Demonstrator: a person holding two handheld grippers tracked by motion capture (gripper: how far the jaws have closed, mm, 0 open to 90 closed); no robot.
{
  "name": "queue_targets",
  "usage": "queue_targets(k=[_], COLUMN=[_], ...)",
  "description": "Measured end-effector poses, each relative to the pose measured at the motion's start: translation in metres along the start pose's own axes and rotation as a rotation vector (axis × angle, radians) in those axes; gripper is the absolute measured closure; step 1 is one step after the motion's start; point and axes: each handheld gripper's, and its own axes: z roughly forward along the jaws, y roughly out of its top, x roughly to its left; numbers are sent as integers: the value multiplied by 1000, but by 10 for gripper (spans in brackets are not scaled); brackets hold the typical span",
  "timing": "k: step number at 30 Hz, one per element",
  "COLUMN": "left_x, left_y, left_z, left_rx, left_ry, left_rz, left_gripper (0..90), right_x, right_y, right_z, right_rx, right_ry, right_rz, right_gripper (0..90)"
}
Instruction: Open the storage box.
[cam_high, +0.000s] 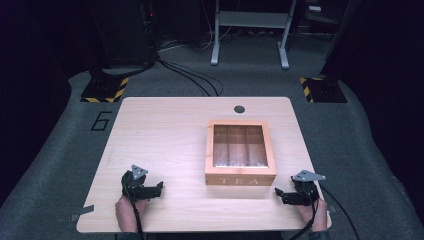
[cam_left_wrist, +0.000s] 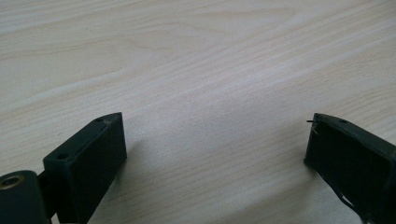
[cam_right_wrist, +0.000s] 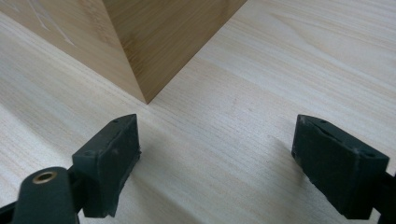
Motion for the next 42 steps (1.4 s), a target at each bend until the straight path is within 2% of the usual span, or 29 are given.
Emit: queue_targets(k=[9, 10, 14, 24, 30, 31, 32, 33, 36, 37, 38, 40, 41, 42], left_x=[0, 0, 0, 0, 0, 0, 0, 0, 0, 0, 0, 0, 0, 0], left_y=[0, 0, 0, 0, 0, 0, 0, 0, 0, 0, 0, 0, 0, 0], left_z=[0, 0, 0, 0, 0, 0, 0, 0, 0, 0, 0, 0, 0, 0], left_rx=[1, 0, 0, 1, 1, 1, 1, 1, 0, 1, 1, 1, 1, 1], left_ry=[0, 0, 0, 0, 0, 0, 0, 0, 0, 0, 0, 0, 0, 0], left_rz=[-1, 0, -1, -1, -1, -1, -1, -1, -1, -1, -1, -1, -1, -1], left_gripper=[49, 49, 49, 49, 49, 49, 49, 49, 49, 49, 49, 49, 49, 49], right_x=[1, 0, 0, 12, 17, 18, 19, 19, 21, 22, 22, 22, 22, 21], right_y=[1, 1, 3, 25, 32, 33, 35, 35, 37, 38, 38, 38, 38, 38], right_z=[1, 1, -1, -18, -18, -18, -19, -19, -21, -22, -22, -24, -24, -25], right_rx=[5, 5, 16, -52, -52, -55, -66, -66, -91, -110, -110, -115, -115, -120], right_ry=[18, 23, 39, 84, 103, 106, 127, 127, 137, 142, 142, 148, 148, 156], right_rz=[-4, -18, -9, -37, -46, -49, -55, -55, -59, -54, -54, -45, -45, -43], right_gripper=[123, 116, 96, 56, 31, 44, 168, 168, 297, 386, 386, 494, 494, 564])
